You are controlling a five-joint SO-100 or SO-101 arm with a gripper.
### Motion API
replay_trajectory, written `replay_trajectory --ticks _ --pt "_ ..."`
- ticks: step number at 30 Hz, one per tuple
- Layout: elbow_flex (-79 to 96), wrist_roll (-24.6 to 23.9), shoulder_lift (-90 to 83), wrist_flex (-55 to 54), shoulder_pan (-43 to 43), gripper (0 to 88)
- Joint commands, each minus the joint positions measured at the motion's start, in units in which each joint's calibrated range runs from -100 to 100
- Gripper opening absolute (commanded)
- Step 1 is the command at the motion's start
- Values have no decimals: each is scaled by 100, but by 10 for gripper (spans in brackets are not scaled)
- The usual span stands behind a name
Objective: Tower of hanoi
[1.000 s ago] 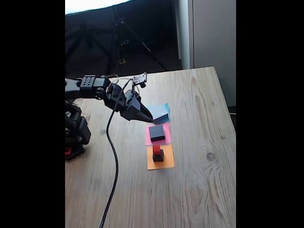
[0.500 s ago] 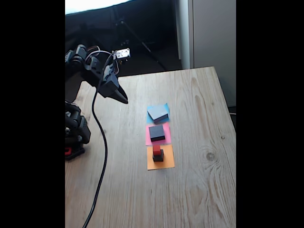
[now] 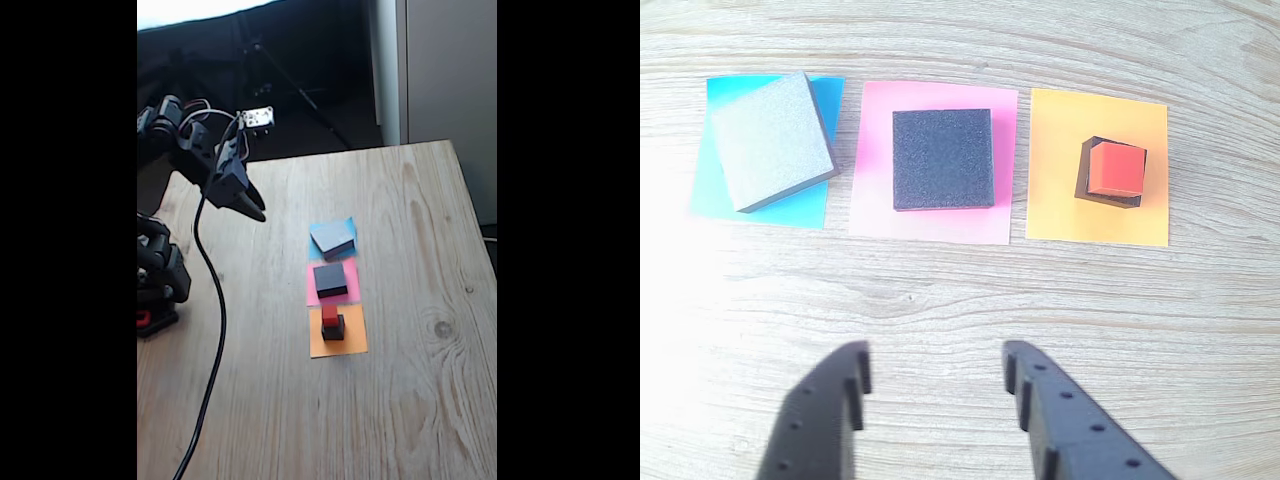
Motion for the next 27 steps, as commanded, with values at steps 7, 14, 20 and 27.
replay_trajectory --ticks 7,14,20,27 --pt "1836 87 -533 -1982 307 293" --pt "2681 87 -517 -3131 399 309" --pt "3927 87 -533 -4831 558 476" --pt "5791 87 -321 -7947 642 525"
